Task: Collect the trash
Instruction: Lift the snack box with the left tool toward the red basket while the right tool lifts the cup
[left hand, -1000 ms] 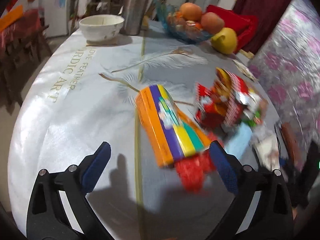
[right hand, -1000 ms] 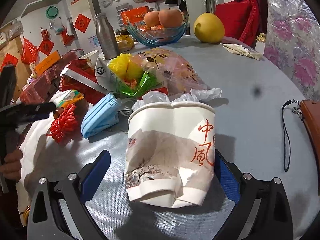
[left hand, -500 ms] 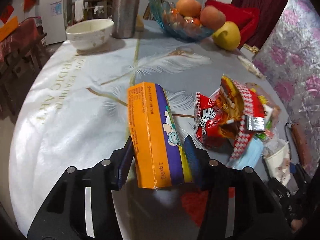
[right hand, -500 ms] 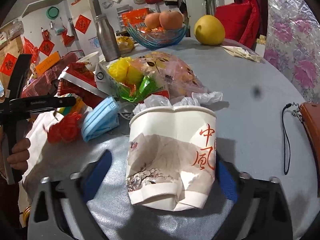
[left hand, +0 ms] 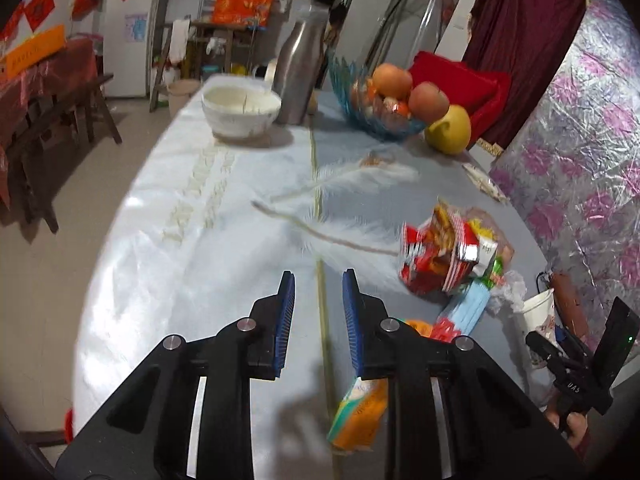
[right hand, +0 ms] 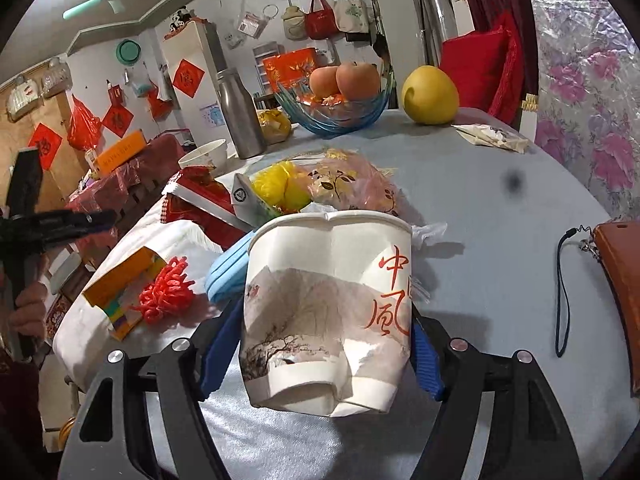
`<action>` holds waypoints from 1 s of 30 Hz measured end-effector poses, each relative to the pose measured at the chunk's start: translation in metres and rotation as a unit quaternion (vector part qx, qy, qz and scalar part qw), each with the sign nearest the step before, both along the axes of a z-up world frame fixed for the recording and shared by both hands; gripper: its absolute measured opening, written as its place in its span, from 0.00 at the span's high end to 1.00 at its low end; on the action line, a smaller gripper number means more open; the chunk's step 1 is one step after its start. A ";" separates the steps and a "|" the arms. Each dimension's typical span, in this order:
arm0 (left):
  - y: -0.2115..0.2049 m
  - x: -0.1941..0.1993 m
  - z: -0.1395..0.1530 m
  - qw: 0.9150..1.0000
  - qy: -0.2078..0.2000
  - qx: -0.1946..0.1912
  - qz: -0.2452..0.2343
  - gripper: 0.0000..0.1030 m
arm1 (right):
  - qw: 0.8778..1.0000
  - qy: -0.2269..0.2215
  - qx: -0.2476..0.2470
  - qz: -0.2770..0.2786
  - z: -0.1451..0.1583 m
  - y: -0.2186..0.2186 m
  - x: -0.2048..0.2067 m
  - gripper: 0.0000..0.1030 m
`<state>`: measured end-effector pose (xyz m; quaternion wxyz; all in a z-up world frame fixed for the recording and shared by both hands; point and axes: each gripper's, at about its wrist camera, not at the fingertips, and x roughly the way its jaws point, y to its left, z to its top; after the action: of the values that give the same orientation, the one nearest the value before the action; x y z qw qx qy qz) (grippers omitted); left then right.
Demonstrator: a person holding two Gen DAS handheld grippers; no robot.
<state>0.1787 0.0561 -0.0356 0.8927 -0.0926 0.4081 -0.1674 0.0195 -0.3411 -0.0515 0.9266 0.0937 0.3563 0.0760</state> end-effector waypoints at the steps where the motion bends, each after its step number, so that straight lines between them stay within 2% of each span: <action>1: -0.003 -0.002 -0.005 1.000 0.005 -0.002 -0.003 0.71 | 1.000 0.001 0.000 -0.001 0.000 -0.001 -0.001 0.28; 3: -0.011 -0.006 -0.010 1.000 0.011 0.003 -0.017 0.61 | 1.000 0.001 0.002 0.000 0.000 -0.001 -0.002 0.28; 5: -0.023 -0.016 -0.013 0.999 0.004 0.023 -0.031 0.33 | 1.000 0.000 0.005 0.001 0.001 -0.002 -0.003 0.28; 6: -0.027 -0.020 -0.014 0.999 -0.001 0.032 -0.036 0.29 | 1.000 -0.001 0.006 0.001 0.001 -0.003 -0.003 0.28; 9: -0.036 -0.024 -0.023 0.997 -0.005 0.071 -0.036 0.26 | 1.000 -0.002 0.010 0.004 0.002 -0.002 -0.006 0.28; 13: -0.038 -0.033 -0.033 0.995 -0.003 0.074 -0.062 0.26 | 1.000 -0.003 0.009 0.007 0.001 -0.001 -0.007 0.28; 16: -0.048 -0.041 -0.040 0.990 -0.012 0.109 -0.083 0.14 | 1.000 -0.001 0.013 0.010 0.000 0.000 -0.007 0.28; 19: -0.054 -0.037 -0.052 0.986 -0.009 0.144 -0.079 0.13 | 1.000 -0.001 0.013 0.013 0.000 0.002 -0.007 0.28; 21: -0.051 -0.029 -0.059 0.988 0.002 0.139 -0.073 0.14 | 1.000 -0.002 0.013 0.014 0.000 0.003 -0.007 0.28; 22: -0.046 -0.021 -0.065 0.990 0.016 0.125 -0.068 0.18 | 1.000 -0.002 0.013 0.014 0.001 0.002 -0.007 0.28; 24: -0.041 -0.019 -0.063 0.992 0.014 0.109 -0.064 0.37 | 1.000 -0.005 0.015 0.015 0.002 0.002 -0.008 0.28; 25: -0.039 -0.020 -0.060 0.993 0.013 0.096 -0.073 0.43 | 1.000 -0.007 0.016 0.016 0.003 0.002 -0.008 0.28; 30: -0.028 -0.037 -0.033 0.995 -0.028 0.077 -0.055 0.47 | 0.999 -0.026 0.022 0.018 0.014 0.002 -0.015 0.28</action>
<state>0.1413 0.0283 -0.0690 0.8979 0.0041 0.3987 -0.1866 0.0044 -0.3386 -0.0375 0.9317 0.1054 0.3322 0.1025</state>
